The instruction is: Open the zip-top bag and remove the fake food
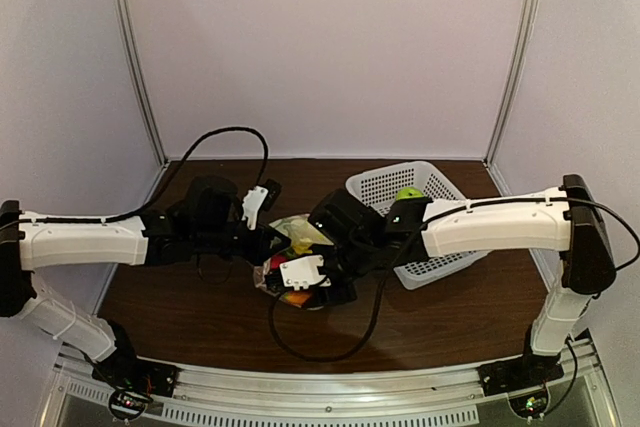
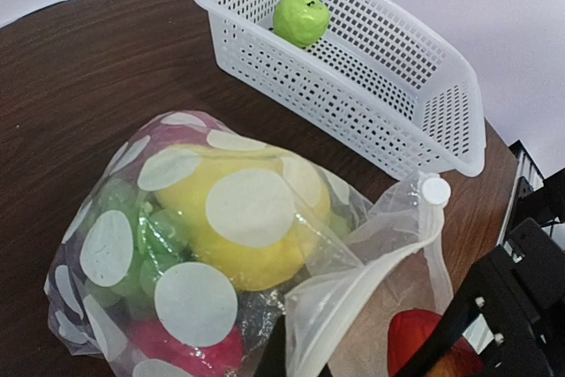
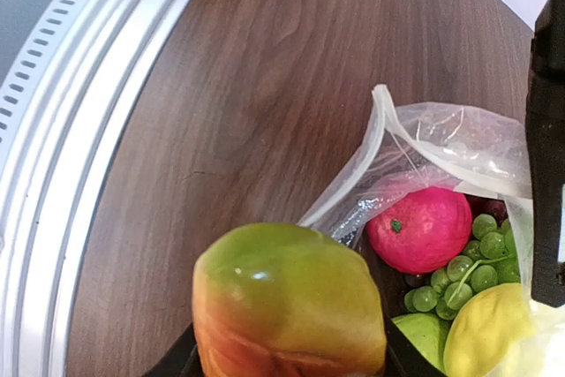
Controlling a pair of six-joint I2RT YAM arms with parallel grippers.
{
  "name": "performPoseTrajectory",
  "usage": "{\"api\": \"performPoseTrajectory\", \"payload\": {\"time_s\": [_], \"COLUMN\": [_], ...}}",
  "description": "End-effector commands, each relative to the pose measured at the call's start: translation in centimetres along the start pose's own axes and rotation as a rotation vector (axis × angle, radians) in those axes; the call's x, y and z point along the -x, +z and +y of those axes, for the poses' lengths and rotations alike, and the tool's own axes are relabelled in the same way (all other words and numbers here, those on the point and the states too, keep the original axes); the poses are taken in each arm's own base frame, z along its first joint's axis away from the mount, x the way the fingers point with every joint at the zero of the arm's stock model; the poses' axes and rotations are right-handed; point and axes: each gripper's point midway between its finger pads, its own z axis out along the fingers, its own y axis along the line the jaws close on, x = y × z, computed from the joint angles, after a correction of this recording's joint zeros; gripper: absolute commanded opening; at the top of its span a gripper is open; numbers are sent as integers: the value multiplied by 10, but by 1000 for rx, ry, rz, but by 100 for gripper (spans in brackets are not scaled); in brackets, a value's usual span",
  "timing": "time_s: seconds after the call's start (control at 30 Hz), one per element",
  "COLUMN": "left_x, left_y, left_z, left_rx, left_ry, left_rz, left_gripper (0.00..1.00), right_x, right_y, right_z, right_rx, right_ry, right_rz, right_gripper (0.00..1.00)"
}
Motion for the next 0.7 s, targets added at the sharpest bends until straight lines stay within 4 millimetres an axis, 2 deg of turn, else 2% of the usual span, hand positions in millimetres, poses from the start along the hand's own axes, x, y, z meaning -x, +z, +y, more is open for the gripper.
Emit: {"api": "performPoseTrajectory", "payload": {"time_s": [0.0, 0.1, 0.2, 0.3, 0.4, 0.47, 0.53, 0.63, 0.67], "left_x": [6, 5, 5, 5, 6, 6, 9, 13, 14], "left_y": [-2, 1, 4, 6, 8, 9, 9, 7, 6], "left_z": [5, 6, 6, 8, 9, 8, 6, 3, 2], "left_rx": [23, 27, 31, 38, 43, 42, 42, 32, 31], "left_ry": [19, 22, 23, 27, 31, 33, 37, 42, 45], "left_rz": [-23, -16, -10, -3, -1, 9, 16, 13, 10], "left_gripper": [0, 0, 0, 0, 0, 0, 0, 0, 0], "right_x": [17, 26, 38, 49, 48, 36, 12, -40, -63], "right_y": [-27, -42, -66, -95, -127, -144, -158, -172, -179], "right_z": [9, 10, 6, -8, -37, -61, -89, -131, -146], "right_rx": [68, 119, 157, 168, 131, 77, -13, -173, -232], "right_ry": [-4, 27, 62, 113, 187, 241, 311, 428, 479], "right_rz": [-58, -106, -166, -244, -314, -330, -317, -242, -210], "right_gripper": [30, 30, 30, 30, 29, 29, 29, 29, 29]}}
